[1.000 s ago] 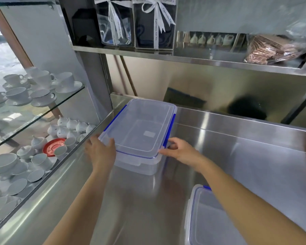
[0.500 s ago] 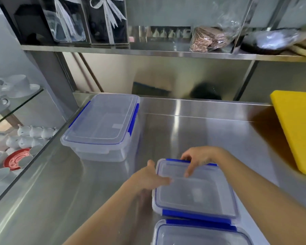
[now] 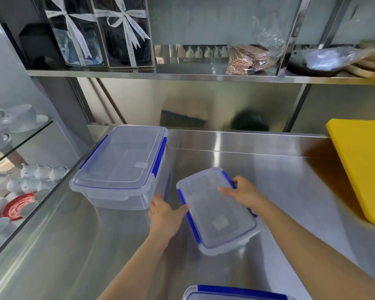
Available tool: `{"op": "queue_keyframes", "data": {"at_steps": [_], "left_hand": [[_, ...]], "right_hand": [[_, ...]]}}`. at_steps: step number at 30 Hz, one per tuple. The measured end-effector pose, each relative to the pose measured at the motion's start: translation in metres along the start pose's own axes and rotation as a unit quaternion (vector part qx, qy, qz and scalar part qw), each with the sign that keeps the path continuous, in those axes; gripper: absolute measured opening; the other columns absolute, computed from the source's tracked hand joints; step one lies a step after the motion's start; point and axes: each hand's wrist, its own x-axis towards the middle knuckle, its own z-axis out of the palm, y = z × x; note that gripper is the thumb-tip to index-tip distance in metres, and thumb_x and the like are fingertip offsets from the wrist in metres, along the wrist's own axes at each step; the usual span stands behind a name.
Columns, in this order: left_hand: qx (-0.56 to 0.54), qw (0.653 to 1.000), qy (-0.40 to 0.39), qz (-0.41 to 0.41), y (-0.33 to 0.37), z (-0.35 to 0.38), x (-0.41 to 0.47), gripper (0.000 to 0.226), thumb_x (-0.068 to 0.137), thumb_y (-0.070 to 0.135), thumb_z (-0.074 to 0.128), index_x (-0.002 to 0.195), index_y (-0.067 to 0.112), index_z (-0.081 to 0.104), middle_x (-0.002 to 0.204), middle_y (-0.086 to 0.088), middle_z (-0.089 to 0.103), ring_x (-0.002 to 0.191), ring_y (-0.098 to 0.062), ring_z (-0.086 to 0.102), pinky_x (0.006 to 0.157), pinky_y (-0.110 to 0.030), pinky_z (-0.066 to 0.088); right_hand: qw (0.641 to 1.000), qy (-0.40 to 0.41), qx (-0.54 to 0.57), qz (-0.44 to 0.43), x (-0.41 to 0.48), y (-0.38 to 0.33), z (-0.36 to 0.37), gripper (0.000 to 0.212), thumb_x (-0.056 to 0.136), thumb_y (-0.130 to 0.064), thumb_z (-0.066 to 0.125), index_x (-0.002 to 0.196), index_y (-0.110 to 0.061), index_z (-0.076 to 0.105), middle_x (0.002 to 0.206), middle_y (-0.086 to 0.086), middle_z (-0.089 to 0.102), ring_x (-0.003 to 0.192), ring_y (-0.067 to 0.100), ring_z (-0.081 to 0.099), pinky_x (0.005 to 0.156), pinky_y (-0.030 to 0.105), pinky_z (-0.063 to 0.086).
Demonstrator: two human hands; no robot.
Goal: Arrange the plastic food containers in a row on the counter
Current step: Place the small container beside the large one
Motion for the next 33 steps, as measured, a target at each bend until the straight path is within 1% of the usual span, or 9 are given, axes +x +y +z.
{"op": "queue_keyframes", "data": {"at_steps": [4,8,12,15,17,20,23,26,33], "left_hand": [[-0.104,0.990,-0.086,-0.051,-0.003,0.011,-0.010,0.077,0.057,0.034,0.079,0.112,0.017,0.028,0.127,-0.013,0.038,0.096,-0.023,0.045,0.090,-0.046,0.046],[-0.107,0.988,-0.111,-0.032,-0.011,0.017,-0.007,0.055,0.055,0.032,0.075,0.090,0.025,0.034,0.114,-0.013,0.051,0.083,-0.022,0.053,0.075,-0.042,0.052],[-0.097,0.994,-0.052,0.023,-0.019,0.021,0.002,0.040,0.076,0.015,0.072,0.101,0.020,0.042,0.111,-0.007,0.056,0.091,-0.020,0.057,0.077,-0.032,0.049],[-0.073,0.996,-0.004,0.055,-0.015,0.026,0.009,0.040,0.084,0.015,0.064,0.118,0.018,0.043,0.119,-0.001,0.046,0.088,-0.014,0.056,0.083,-0.032,0.044],[-0.041,0.996,0.038,0.076,-0.011,0.028,0.016,0.040,0.086,0.013,0.061,0.122,0.017,0.044,0.118,0.001,0.039,0.087,-0.016,0.055,0.083,-0.031,0.043],[0.023,0.990,0.073,0.120,-0.009,0.032,0.034,0.056,0.086,0.011,0.060,0.135,0.017,0.035,0.135,-0.002,0.037,0.119,-0.025,0.047,0.104,-0.040,0.043],[0.152,0.973,0.059,0.164,-0.005,0.037,0.053,0.082,0.088,0.035,0.056,0.149,0.017,0.004,0.159,-0.001,0.011,0.146,-0.020,0.011,0.117,-0.032,0.011],[0.254,0.944,0.051,0.206,0.001,0.037,0.071,0.092,0.087,0.056,0.043,0.147,0.015,-0.013,0.160,0.000,-0.009,0.147,-0.017,-0.009,0.108,-0.026,-0.010],[0.325,0.919,0.019,0.221,0.009,0.041,0.109,0.098,0.083,0.065,0.040,0.147,0.015,-0.015,0.160,-0.002,-0.013,0.146,-0.021,-0.015,0.109,-0.030,-0.008]], "right_hand": [[0.995,0.065,0.076,0.027,0.003,0.001,0.012,0.044,0.083,-0.037,0.066,0.105,-0.010,0.041,0.104,0.011,0.060,0.089,0.027,0.060,0.080,0.044,0.053],[0.977,-0.126,0.172,0.014,-0.003,0.003,0.005,0.064,0.073,-0.020,0.079,0.126,-0.028,0.044,0.114,-0.003,0.066,0.098,0.014,0.066,0.072,0.033,0.058],[0.950,-0.293,0.109,0.014,-0.007,0.013,-0.007,0.114,0.064,-0.001,0.081,0.128,-0.059,0.008,0.126,-0.013,0.057,0.113,0.012,0.060,0.085,0.030,0.056],[0.972,-0.234,-0.008,-0.014,0.000,0.010,0.002,0.137,0.061,-0.008,0.084,0.145,-0.038,-0.019,0.146,-0.010,0.040,0.125,0.014,0.050,0.101,0.030,0.045],[0.983,-0.180,-0.032,-0.018,0.009,0.006,0.009,0.134,0.062,-0.014,0.084,0.148,-0.027,-0.018,0.149,-0.007,0.037,0.128,0.016,0.047,0.102,0.028,0.042],[0.992,-0.111,-0.038,-0.043,0.025,0.000,0.021,0.115,0.067,-0.022,0.081,0.152,-0.026,0.004,0.146,-0.007,0.045,0.119,0.015,0.055,0.098,0.028,0.044],[0.994,-0.083,-0.028,-0.067,0.042,-0.004,0.032,0.104,0.068,-0.026,0.078,0.150,-0.031,0.014,0.141,-0.007,0.052,0.111,0.015,0.061,0.098,0.033,0.047],[0.995,-0.074,-0.021,-0.068,0.059,-0.007,0.037,0.099,0.072,-0.029,0.074,0.150,-0.033,0.013,0.139,-0.006,0.054,0.109,0.017,0.062,0.099,0.039,0.047],[0.996,-0.051,-0.019,-0.067,0.078,-0.015,0.050,0.092,0.083,-0.032,0.066,0.151,-0.025,0.004,0.129,0.001,0.061,0.107,0.021,0.062,0.095,0.037,0.049]]}}
